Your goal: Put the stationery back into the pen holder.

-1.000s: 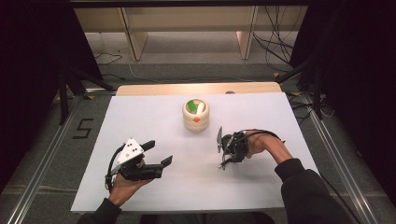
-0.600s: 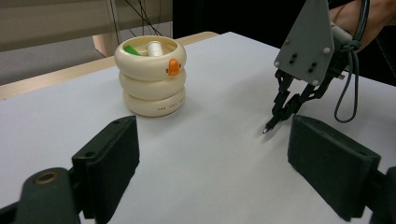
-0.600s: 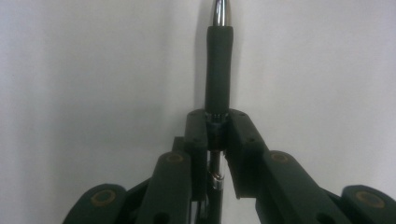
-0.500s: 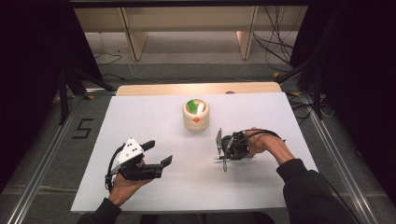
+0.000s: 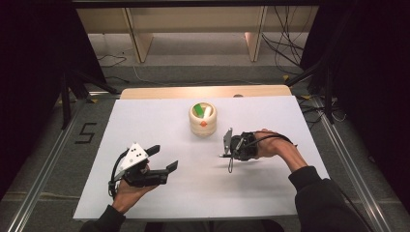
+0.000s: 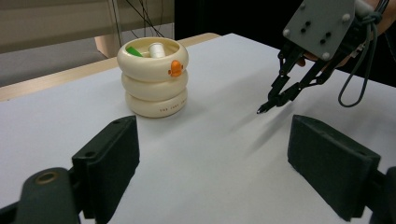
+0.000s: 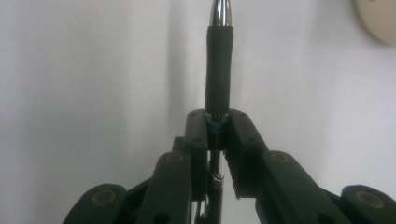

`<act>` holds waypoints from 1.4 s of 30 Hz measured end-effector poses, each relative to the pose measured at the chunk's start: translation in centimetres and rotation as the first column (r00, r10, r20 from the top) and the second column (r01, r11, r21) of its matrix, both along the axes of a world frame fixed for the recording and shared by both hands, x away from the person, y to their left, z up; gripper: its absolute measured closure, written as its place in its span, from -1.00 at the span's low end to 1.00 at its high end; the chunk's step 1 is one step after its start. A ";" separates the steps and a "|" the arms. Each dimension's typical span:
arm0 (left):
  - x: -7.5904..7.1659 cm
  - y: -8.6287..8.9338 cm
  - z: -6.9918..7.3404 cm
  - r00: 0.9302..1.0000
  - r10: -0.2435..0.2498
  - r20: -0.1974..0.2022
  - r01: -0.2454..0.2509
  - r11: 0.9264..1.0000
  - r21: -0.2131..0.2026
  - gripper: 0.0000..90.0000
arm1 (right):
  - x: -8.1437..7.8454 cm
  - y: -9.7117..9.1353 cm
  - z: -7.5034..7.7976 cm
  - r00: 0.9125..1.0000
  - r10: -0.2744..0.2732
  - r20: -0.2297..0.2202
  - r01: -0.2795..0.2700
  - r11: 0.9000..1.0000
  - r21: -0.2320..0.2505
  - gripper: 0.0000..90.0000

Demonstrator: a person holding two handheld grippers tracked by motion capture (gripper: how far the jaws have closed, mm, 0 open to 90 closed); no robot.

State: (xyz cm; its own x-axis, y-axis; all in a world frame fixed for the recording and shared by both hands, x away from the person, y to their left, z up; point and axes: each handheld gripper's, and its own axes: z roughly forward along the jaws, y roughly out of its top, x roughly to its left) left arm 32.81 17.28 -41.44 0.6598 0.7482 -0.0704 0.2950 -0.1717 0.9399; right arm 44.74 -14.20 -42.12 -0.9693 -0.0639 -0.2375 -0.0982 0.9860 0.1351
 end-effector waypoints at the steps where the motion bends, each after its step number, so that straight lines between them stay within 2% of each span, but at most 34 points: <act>1: 0.0 0.0 0.0 1.000 0.001 0.001 -0.001 1.000 -0.001 -0.64 | 0.0 0.0 0.2 1.000 -0.004 0.006 0.004 1.000 0.013 0.77; 4: 0.0 0.0 0.0 1.000 0.004 0.002 -0.004 1.000 -0.003 -0.64 | 0.2 -0.1 0.9 0.999 -0.035 0.022 0.033 0.996 0.084 0.77; 7: 0.0 0.1 0.0 1.000 0.005 0.003 -0.005 1.000 -0.002 -0.64 | 0.5 -0.3 1.7 0.996 -0.085 0.023 0.080 0.981 0.174 0.77; 10: 0.0 0.1 0.0 1.000 0.005 0.003 -0.005 1.000 -0.002 -0.64 | 0.7 -0.6 2.2 0.990 -0.136 0.030 0.124 0.960 0.251 0.77; 13: 0.0 0.0 0.0 1.000 0.005 0.004 -0.005 1.000 0.001 -0.64 | 0.9 -1.0 2.5 0.981 -0.190 0.029 0.171 0.931 0.322 0.77; 17: 0.0 0.1 0.0 1.000 0.003 0.005 -0.003 1.000 0.005 -0.64 | 1.2 -1.6 2.7 0.959 -0.282 -0.015 0.260 0.859 0.440 0.77; 18: 0.0 0.1 0.0 1.000 0.003 0.005 -0.003 1.000 0.005 -0.64 | 1.3 -1.7 2.8 0.952 -0.304 -0.030 0.282 0.838 0.468 0.77; 21: 0.0 0.0 -0.1 1.000 0.007 0.005 -0.007 1.000 0.000 -0.64 | 1.6 -2.1 2.9 0.931 -0.353 -0.095 0.345 0.764 0.546 0.77; 24: 0.0 0.0 -0.1 1.000 0.007 0.004 -0.007 1.000 -0.001 -0.64 | 1.6 -2.2 3.1 0.903 -0.397 -0.163 0.408 0.677 0.613 0.77; 26: 0.0 0.0 0.0 1.000 0.005 0.001 -0.005 1.000 -0.007 -0.64 | 1.7 -2.3 3.4 0.893 -0.404 -0.199 0.428 0.622 0.656 0.77; 28: -0.1 0.1 0.0 1.000 0.002 0.003 -0.002 1.000 -0.004 -0.64 | 1.8 -2.4 3.6 0.883 -0.410 -0.228 0.444 0.574 0.688 0.77; 29: -0.1 0.1 0.0 1.000 0.002 0.003 -0.002 1.000 -0.004 -0.64 | 1.9 -2.5 3.8 0.876 -0.419 -0.240 0.455 0.553 0.698 0.77; 31: 0.0 0.1 0.0 1.000 0.004 0.002 -0.004 1.000 -0.005 -0.64 | 2.0 -2.4 3.9 0.864 -0.436 -0.253 0.471 0.519 0.713 0.77; 32: 0.0 0.1 0.0 1.000 0.004 0.002 -0.004 1.000 -0.006 -0.64 | 2.0 -2.3 4.0 0.856 -0.453 -0.248 0.475 0.505 0.720 0.77; 34: 0.0 0.1 0.0 1.000 0.002 0.002 -0.002 1.000 -0.006 -0.64 | 2.2 -2.2 4.1 0.840 -0.474 -0.263 0.493 0.467 0.734 0.77; 37: 0.0 0.0 -0.1 1.000 0.001 0.002 -0.001 1.000 0.001 -0.64 | 2.4 -2.0 4.3 0.814 -0.493 -0.306 0.522 0.390 0.759 0.77; 38: 0.0 0.1 -0.1 1.000 -0.001 0.003 0.001 1.000 0.002 -0.64 | 2.5 -2.0 4.4 0.808 -0.500 -0.311 0.524 0.369 0.768 0.77; 40: 0.0 0.1 -0.1 1.000 0.002 0.004 -0.002 1.000 -0.005 -0.64 | 2.7 -1.8 4.7 0.804 -0.506 -0.314 0.523 0.350 0.777 0.77; 42: 0.0 0.1 0.0 1.000 0.003 0.003 -0.003 1.000 -0.006 -0.64 | 2.9 -1.6 4.9 0.794 -0.512 -0.326 0.530 0.322 0.784 0.76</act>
State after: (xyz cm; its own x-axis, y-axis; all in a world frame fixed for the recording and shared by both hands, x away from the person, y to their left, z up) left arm 32.77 17.38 -41.48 0.6577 0.7497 -0.0730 0.2926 -0.1651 0.9419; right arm 47.69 -15.84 -37.21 -0.7333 0.6652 0.1408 0.4046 0.2604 0.8767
